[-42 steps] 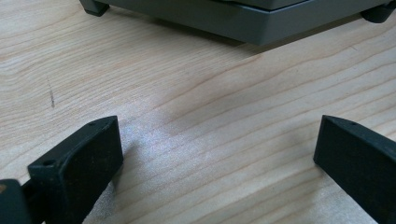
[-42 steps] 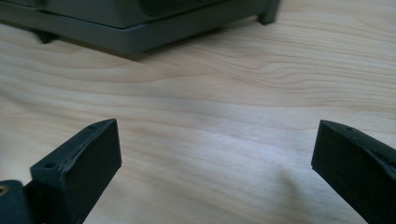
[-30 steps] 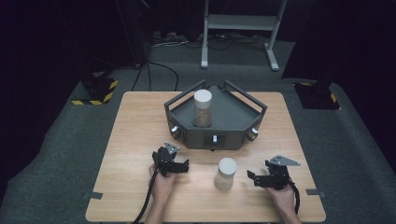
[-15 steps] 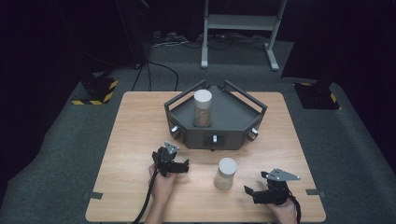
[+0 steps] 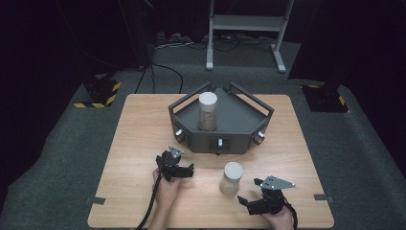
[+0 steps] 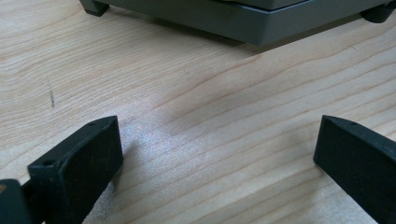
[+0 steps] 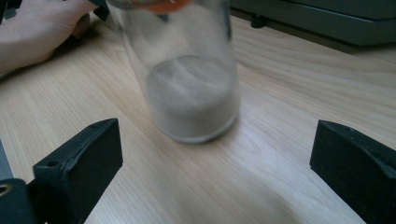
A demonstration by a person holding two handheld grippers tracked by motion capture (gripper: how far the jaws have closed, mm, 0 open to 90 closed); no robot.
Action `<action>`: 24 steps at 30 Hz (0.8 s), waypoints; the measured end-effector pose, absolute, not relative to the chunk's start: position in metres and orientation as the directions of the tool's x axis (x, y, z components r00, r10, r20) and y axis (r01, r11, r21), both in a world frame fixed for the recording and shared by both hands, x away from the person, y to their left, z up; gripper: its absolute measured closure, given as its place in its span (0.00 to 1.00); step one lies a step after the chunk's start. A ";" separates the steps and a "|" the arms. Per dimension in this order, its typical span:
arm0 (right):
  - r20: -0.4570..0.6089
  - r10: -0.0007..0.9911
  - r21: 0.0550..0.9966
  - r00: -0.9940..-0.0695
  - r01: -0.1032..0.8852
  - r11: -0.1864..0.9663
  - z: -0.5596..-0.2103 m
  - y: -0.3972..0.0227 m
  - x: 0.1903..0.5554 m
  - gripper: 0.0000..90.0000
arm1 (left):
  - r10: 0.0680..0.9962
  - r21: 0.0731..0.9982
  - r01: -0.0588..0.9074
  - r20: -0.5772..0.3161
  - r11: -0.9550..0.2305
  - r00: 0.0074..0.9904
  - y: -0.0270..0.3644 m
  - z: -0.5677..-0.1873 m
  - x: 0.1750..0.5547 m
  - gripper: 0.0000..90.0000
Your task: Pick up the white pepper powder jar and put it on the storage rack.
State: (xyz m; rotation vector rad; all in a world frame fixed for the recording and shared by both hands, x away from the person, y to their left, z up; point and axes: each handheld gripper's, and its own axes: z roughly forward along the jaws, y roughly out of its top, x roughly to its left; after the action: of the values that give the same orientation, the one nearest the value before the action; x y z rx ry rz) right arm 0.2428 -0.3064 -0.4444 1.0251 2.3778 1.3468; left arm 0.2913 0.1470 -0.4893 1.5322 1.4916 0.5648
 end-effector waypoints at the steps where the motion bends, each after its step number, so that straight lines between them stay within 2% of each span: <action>1: 0.137 0.664 0.821 -0.735 0.460 0.339 -0.444 -0.303 0.244 0.02 | 0.951 0.831 0.542 -0.259 0.130 0.168 0.147 -0.489 0.291 0.01; 14: 0.113 0.655 0.824 -0.748 0.438 0.359 -0.432 -0.260 0.261 0.05 | 0.951 0.831 0.541 -0.259 0.130 0.169 0.147 -0.489 0.291 0.01; 24: 0.087 0.667 0.841 -0.740 0.413 0.348 -0.430 -0.249 0.263 0.14 | 0.951 0.831 0.541 -0.259 0.131 0.168 0.147 -0.489 0.291 0.01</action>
State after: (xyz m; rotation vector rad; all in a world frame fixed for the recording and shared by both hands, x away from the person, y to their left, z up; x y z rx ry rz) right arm 0.2626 -0.2488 -0.4300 0.9658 2.3424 1.3401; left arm 0.2912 0.1469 -0.4894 1.5300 1.4918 0.5648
